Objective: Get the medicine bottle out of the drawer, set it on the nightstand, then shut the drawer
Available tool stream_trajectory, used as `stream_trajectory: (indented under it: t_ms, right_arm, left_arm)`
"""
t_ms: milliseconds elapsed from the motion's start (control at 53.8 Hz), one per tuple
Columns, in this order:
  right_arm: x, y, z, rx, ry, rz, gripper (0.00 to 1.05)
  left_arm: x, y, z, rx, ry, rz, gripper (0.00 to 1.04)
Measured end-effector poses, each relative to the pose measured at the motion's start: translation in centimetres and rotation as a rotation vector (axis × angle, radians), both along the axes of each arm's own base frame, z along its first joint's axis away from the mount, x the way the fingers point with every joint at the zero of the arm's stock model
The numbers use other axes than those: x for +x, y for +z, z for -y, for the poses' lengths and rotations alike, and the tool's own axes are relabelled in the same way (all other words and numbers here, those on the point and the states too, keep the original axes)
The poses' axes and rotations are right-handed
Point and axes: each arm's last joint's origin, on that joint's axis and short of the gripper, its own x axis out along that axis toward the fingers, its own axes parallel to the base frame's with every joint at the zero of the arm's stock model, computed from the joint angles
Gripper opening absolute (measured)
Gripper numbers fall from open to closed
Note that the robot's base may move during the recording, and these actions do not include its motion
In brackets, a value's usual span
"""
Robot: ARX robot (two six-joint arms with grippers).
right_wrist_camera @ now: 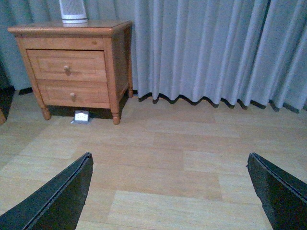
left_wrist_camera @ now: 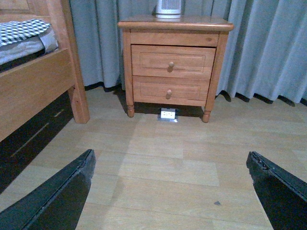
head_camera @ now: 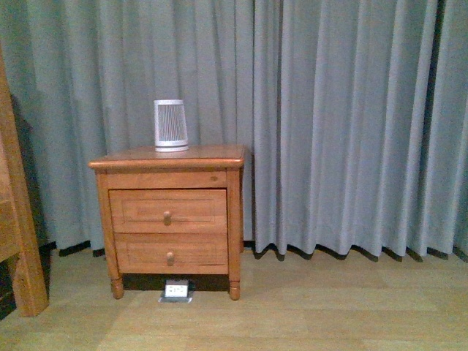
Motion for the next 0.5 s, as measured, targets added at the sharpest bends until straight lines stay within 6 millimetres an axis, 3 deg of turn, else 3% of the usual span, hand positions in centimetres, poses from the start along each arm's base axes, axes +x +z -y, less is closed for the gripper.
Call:
stream_trajectory:
  t_ms: [502]
  right_arm:
    - [0.0,0.0,0.0,0.0,0.0,0.0,0.98]
  left_arm:
    - [0.0,0.0,0.0,0.0,0.0,0.0,0.98]
